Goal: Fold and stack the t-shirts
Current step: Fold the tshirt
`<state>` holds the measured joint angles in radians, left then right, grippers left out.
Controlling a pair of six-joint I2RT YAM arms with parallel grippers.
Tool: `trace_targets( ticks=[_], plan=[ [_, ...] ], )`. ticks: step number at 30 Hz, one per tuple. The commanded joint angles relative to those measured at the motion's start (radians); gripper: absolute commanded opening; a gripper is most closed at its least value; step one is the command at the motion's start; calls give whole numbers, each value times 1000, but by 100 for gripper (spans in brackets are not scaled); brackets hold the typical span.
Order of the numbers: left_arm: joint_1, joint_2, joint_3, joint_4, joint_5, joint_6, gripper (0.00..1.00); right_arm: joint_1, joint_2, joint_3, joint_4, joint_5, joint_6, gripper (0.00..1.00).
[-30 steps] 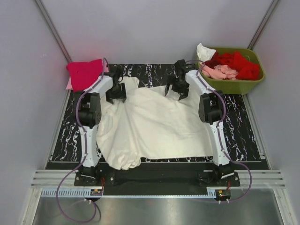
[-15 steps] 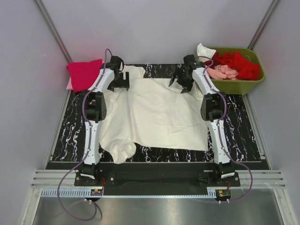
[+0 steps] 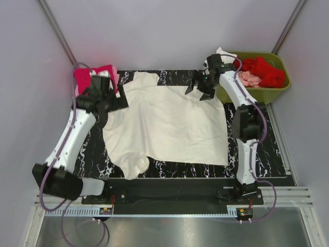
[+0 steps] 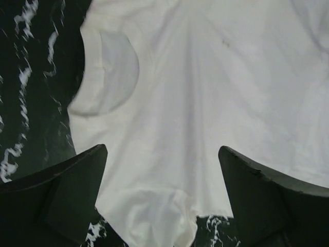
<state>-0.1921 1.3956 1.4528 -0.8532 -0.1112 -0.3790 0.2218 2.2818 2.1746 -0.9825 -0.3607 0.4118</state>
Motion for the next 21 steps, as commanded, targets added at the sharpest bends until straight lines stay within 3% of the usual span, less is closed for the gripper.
trace_targets(
  ticks=[1,5,6,10,15,21],
  plan=[
    [-110,-120,-300,-18,-8,-197,93,56,-323,-234,71,-12,-45,100],
    [-291,-405,-561,19,-39,-420,89,109,-581,-608,214,0,17,100],
    [-353,-435,-600,8,-65,-501,88,123,-634,-750,246,-3,34,100],
    [-450,-570,-782,-38,-96,-661,84,177,-845,-1005,366,-17,117,100],
    [-489,-701,-894,-67,-108,-780,76,203,-949,-1170,378,-23,150,100],
    [-512,-731,-994,-76,-96,-877,70,205,-989,-1184,341,-4,136,100]
  ],
)
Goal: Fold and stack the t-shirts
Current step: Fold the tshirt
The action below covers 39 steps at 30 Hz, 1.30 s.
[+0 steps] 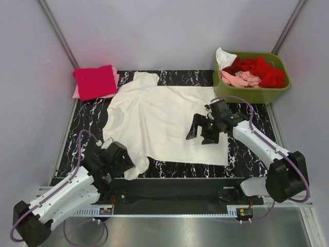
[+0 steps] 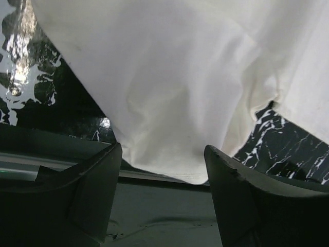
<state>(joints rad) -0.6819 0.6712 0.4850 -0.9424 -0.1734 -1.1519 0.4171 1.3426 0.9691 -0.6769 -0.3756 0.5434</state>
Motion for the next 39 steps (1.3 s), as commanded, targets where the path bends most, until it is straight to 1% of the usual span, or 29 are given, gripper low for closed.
trace_targets(
  ticks=[1,4,8,13,14,17,20,21,22,24,25,26,27,28,29,31,33,36,37,39],
  plan=[
    [-30,-5,-34,-2,-41,-120,70,8,-49,25,25,10,1,100],
    [-48,-5,-68,4,-49,-147,70,8,-51,26,22,15,-2,100],
    [-68,31,-85,19,-54,-166,69,8,-39,26,25,12,-5,100],
    [-103,73,-123,74,-92,-197,64,9,-30,23,17,20,-23,100],
    [-113,88,-118,74,-106,-198,61,9,-26,22,14,20,-26,100],
    [-122,113,-106,70,-152,-190,58,9,-10,20,0,27,-43,100],
    [-137,119,-102,80,-195,-186,36,8,-13,10,-12,55,-53,100],
    [-137,117,-100,86,-207,-178,18,9,-16,0,-15,69,-53,100],
    [-137,110,-103,108,-209,-166,10,9,-26,-3,-30,119,-37,100],
    [-139,84,-92,100,-213,-147,0,8,-42,-15,-91,202,-5,100],
    [-139,77,-71,87,-218,-143,0,8,-68,-23,-123,254,48,100],
    [-137,70,-57,71,-221,-135,0,6,-83,-33,-160,370,90,100],
    [-139,68,-39,32,-227,-131,0,6,-101,-61,-218,429,130,100],
    [-139,64,-2,13,-232,-129,0,6,-149,-81,-239,467,201,100],
    [-137,57,16,-7,-235,-123,0,6,-176,-104,-253,515,240,100],
    [-137,53,59,-59,-247,-126,1,-12,-254,-186,-265,502,329,100],
    [-137,51,76,-75,-247,-123,4,-43,-301,-272,-245,468,371,100],
    [-139,47,83,-67,-241,-117,6,-135,-368,-341,-259,454,395,100],
    [-137,47,83,-65,-238,-115,6,-153,-396,-351,-250,443,386,98],
    [-137,53,81,-58,-232,-108,7,-167,-425,-351,-272,460,418,95]
  ],
)
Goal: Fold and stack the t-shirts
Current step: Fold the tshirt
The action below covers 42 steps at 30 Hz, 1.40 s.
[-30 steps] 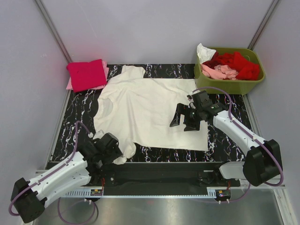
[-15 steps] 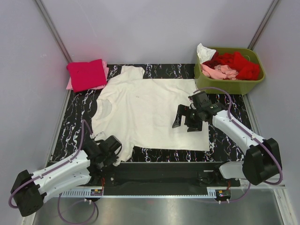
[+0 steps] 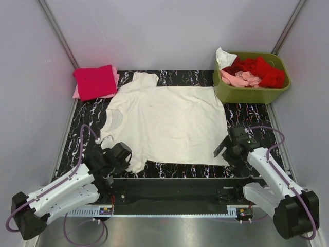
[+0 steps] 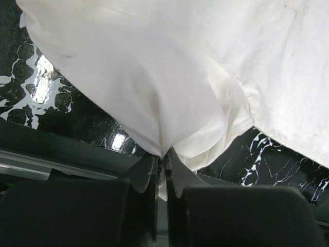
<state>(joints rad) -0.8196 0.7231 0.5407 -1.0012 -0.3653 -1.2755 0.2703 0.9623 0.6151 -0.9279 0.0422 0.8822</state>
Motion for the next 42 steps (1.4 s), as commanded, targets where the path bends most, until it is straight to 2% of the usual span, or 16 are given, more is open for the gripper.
trace_targets(
  ticks=[1,5,8,9,11,15,17,21,24,25,28,29,36,40,42],
  plan=[
    [0,1,24,3,-40,18,8,-20,-63,6,-32,68,118,95],
    [0,-8,34,-1,-35,18,9,-49,-54,-14,-16,70,155,94],
    [2,-33,51,-2,-37,21,11,-69,9,-102,75,38,167,84],
    [4,-36,56,1,-34,24,12,-69,32,-85,80,57,170,79],
    [8,-39,64,3,-27,36,12,-72,30,-87,98,85,185,75],
    [17,-31,90,-10,-20,57,12,-74,35,-88,100,125,195,74],
    [19,-34,100,-17,-26,64,13,-77,49,-81,98,154,193,70],
    [39,-45,116,-25,-27,77,13,-80,123,-52,106,199,201,54],
    [51,-51,122,-27,-21,90,13,-80,196,-9,83,206,189,51],
    [53,-54,123,-28,-21,90,13,-80,234,-2,80,219,184,44],
    [63,-66,127,-28,-23,97,13,-68,268,17,77,235,176,38],
    [66,-67,127,-28,-24,100,13,-59,274,23,78,242,176,30],
    [76,-97,160,-69,-37,114,14,-11,375,69,49,283,192,0],
    [79,-102,200,-111,-37,133,14,-14,296,38,116,219,130,0],
    [77,-93,240,-160,-35,151,14,-14,213,23,86,191,127,0]
  ],
)
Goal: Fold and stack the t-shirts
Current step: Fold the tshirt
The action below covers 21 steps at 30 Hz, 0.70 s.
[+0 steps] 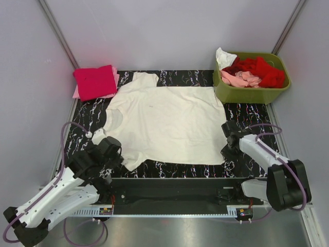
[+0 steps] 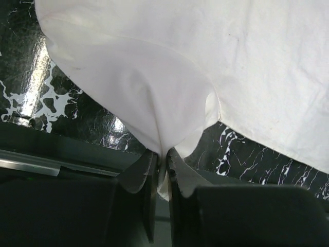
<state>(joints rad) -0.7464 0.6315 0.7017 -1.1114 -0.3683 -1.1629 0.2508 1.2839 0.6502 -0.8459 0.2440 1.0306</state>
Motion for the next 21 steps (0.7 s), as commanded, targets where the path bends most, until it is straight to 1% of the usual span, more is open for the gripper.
trace_targets(
  ticks=[1,4,7,11,14,18,21],
  plan=[
    [5,0,91,-66,-31,39,15,5,-139,-12,-13,-20,-21,0],
    [5,-4,125,-117,-17,46,14,5,-271,12,-99,-26,-21,0],
    [5,-29,127,-134,17,45,13,4,-369,84,-192,-9,-21,0],
    [4,-52,85,-111,87,42,11,4,-402,184,-266,-26,-17,0],
    [5,-26,78,-107,120,51,10,5,-431,224,-317,-31,-4,0],
    [5,-13,93,-140,154,58,9,2,-501,250,-392,-9,6,0],
    [5,-6,119,-157,149,86,12,2,-524,253,-409,-3,9,0]
  ],
)
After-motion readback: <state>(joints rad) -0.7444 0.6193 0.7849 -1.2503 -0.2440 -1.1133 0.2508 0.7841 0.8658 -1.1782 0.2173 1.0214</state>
